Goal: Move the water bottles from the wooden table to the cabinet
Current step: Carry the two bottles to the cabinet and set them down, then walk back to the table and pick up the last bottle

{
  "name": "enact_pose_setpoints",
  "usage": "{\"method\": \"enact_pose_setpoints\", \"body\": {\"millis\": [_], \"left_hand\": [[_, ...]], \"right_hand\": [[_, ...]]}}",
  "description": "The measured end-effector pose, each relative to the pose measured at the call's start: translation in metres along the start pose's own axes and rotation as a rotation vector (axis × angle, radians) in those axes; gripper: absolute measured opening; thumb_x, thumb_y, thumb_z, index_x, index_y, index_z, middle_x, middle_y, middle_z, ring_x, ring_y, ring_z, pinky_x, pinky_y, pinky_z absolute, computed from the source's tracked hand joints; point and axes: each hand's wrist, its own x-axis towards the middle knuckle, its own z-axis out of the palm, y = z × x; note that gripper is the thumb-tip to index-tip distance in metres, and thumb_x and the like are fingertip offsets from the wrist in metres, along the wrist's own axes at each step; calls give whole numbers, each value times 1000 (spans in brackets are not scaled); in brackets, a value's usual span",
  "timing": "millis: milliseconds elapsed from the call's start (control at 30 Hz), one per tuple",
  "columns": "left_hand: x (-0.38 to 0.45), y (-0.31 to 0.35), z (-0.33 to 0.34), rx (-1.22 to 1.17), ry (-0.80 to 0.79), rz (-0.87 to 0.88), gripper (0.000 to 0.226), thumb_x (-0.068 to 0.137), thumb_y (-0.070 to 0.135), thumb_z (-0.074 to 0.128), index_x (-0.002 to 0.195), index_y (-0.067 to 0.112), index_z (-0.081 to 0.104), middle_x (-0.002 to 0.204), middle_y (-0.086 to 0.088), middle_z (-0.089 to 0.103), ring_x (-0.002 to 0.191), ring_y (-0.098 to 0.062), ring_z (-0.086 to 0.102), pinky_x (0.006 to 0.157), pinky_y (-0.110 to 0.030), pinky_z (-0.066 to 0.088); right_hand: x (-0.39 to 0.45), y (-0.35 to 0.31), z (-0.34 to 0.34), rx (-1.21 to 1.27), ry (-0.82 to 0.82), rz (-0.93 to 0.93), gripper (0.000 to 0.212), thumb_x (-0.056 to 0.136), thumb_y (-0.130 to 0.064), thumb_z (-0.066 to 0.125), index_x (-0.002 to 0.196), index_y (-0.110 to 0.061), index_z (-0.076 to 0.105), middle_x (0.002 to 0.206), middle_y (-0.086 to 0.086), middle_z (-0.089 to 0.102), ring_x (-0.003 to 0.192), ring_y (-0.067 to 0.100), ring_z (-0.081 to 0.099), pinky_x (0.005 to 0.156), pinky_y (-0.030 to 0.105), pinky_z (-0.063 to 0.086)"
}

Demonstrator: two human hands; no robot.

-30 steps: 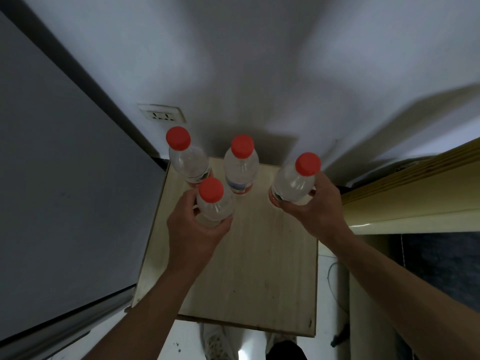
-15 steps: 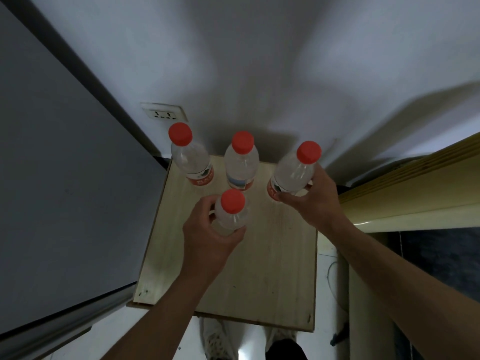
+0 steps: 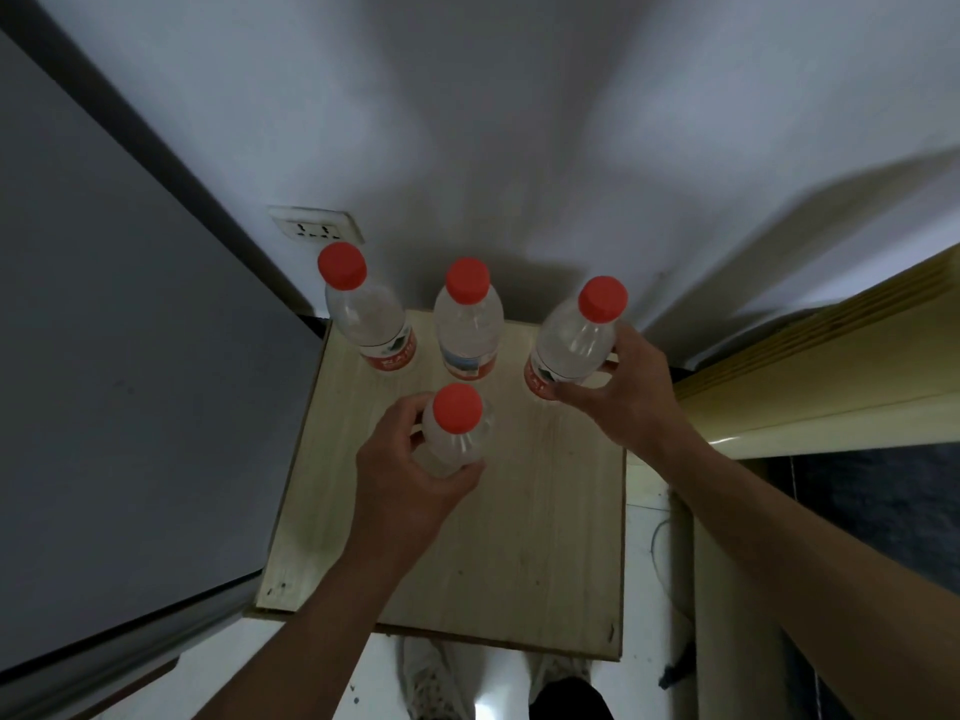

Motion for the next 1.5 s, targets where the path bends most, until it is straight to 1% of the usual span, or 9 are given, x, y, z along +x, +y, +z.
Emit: {"method": "enact_pose_setpoints", "body": {"millis": [133,333,567,667,767,967,1233,1367,1500], "left_hand": [[-1,0,2,7,7,7,70,64,20,93,116,44,52,114,16,64,107,-1,61,90,-11,48],[0,2,0,31,-3,3,71,63,23,93,115,46,50,114,19,63,107,5,59,87,-7,46],[0,10,-18,78,-53,-42,75,62,32,94,126,26,58,120,13,64,111,-2,60,94,-32,55],[1,27,-33,134,-80,-56,77,62,37,93,129,25,57,122,11,63,113,-5,59,94,-35,54],[3,54,-54,172,-98,-50,78,65,33,92,133,21,56,127,8,61,113,-9,58,93,-30,52],[15,119,-100,239,-79,5,59,74,23,86,126,23,59,121,8,64,106,-7,58,91,-28,50],[40,232,-151,351,-83,104,63,82,58,63,132,20,57,126,-1,59,111,-19,57,92,-40,52],[51,284,-174,429,-118,183,63,88,63,56,137,24,53,135,-3,55,124,-22,50,100,-35,42],[56,332,-194,476,-120,220,62,91,64,52,139,26,50,142,-2,51,130,-20,46,104,-37,40]], "right_hand": [[1,-1,-1,33,-8,10,80,66,-28,86,135,-18,49,132,-1,56,109,6,51,77,9,40],[-2,0,0,31,-33,34,77,65,-32,86,132,-23,48,123,-9,53,108,8,52,81,12,40],[-10,-12,-18,-31,-31,66,77,63,-31,89,129,-21,50,126,-6,56,110,11,54,95,31,48],[-18,-26,-32,-94,-54,111,84,61,-37,89,133,-21,48,130,-1,55,110,10,52,95,29,46],[-30,-55,-52,-125,-82,137,89,62,-35,89,137,-18,45,133,1,52,114,13,50,96,26,41],[-51,-134,-97,-166,-99,99,95,62,-37,89,141,-20,39,137,3,50,119,17,50,103,39,46],[-69,-242,-171,-292,-84,-19,73,77,-51,75,137,-24,43,145,4,42,126,19,46,103,35,41],[-78,-287,-204,-325,-18,-74,69,83,-57,66,139,-25,42,146,4,42,128,20,45,104,36,39],[-90,-326,-235,-354,42,-118,64,87,-59,58,140,-27,42,147,3,42,116,18,52,98,34,43]]}}
